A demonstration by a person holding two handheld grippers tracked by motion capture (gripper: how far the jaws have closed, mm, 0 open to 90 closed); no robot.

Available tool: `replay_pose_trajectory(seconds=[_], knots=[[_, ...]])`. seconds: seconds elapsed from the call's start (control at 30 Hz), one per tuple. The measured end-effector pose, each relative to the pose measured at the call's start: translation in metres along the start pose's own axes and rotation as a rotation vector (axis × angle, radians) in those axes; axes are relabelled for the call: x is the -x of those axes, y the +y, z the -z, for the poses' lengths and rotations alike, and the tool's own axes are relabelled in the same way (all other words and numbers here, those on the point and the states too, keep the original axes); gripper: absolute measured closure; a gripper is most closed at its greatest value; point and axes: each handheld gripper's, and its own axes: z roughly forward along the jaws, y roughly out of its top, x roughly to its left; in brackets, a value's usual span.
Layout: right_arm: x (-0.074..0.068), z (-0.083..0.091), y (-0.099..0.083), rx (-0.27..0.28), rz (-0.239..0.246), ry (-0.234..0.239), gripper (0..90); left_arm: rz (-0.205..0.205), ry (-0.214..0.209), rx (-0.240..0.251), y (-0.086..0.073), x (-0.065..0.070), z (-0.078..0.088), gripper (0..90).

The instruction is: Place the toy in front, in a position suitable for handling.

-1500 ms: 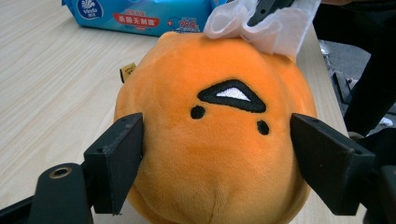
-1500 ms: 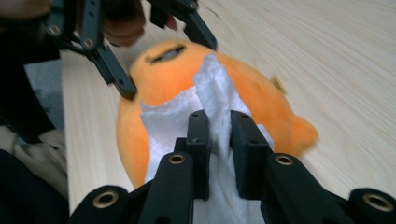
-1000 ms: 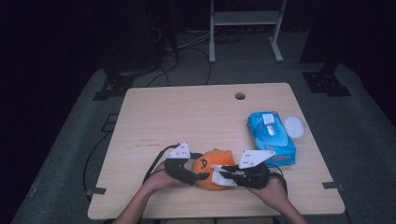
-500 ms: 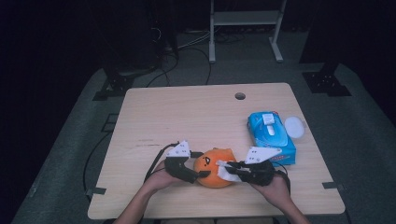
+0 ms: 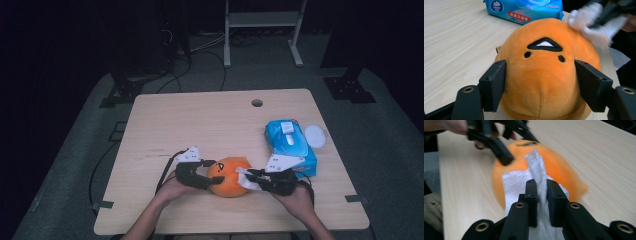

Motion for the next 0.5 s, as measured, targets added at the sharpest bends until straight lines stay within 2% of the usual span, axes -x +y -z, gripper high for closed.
replay_pose_trajectory(seconds=[0.1, 0.23, 0.33, 0.4, 0.43, 0.5], knots=[[0.007, 0.004, -0.005, -0.005, -0.023, -0.023, 78.8, 0.002, 0.004, 0.000, 0.000, 0.000, 0.000, 27.7], [0.003, 0.003, -0.004, 0.001, -0.029, -0.011, 78.7, 0.003, 0.002, -0.006, -0.001, 0.000, -0.002, 25.4], [-0.010, -0.004, 0.003, 0.014, 0.000, 0.029, 78.5, -0.026, -0.013, -0.003, 0.000, 0.004, -0.005, 25.3], [-0.020, -0.011, 0.008, 0.022, 0.027, 0.071, 78.4, -0.063, -0.015, -0.012, 0.001, 0.009, -0.007, 25.4], [-0.024, -0.014, 0.010, 0.011, 0.051, 0.072, 78.4, -0.074, -0.012, -0.016, 0.002, 0.010, -0.007, 25.6], [-0.027, -0.015, 0.012, 0.000, 0.076, 0.058, 78.5, -0.070, -0.015, -0.022, 0.002, 0.009, -0.005, 26.2]])
